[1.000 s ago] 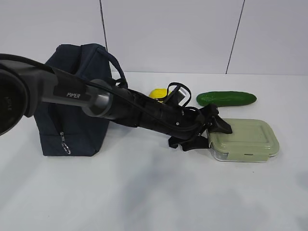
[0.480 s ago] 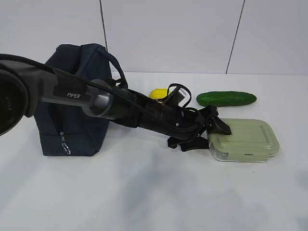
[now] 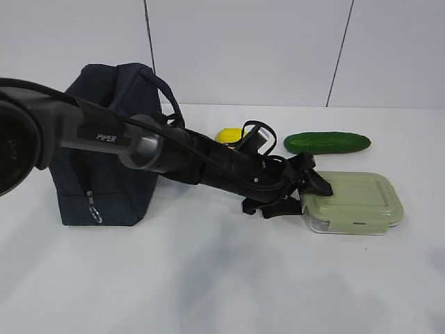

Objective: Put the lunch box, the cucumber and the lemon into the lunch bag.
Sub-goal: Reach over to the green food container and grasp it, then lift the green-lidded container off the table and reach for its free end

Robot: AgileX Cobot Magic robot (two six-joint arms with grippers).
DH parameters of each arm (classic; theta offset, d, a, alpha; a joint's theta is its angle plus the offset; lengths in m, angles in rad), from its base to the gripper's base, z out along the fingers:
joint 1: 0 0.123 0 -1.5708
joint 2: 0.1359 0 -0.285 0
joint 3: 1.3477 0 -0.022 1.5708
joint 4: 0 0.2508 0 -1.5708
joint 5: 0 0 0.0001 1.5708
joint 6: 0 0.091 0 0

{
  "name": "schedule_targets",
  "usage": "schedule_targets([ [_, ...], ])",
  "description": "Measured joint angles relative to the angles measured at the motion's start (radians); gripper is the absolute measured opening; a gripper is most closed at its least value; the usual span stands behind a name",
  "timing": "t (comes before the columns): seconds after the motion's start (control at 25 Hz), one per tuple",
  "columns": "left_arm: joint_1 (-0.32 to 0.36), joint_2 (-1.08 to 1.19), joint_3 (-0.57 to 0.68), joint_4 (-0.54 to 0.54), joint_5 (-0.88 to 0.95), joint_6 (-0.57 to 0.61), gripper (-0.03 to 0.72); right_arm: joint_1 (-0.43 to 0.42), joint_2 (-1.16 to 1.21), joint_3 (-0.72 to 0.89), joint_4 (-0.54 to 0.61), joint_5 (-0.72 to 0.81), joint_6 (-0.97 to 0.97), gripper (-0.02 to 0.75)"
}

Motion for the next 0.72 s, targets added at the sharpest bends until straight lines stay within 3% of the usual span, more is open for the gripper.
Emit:
schedule_targets([
  [0.72, 0.000, 0.004, 0.000, 0.008, 0.002, -0.002, 0.388, 0.000, 0.000, 0.000, 0.000, 0.000, 0.000, 0.240],
])
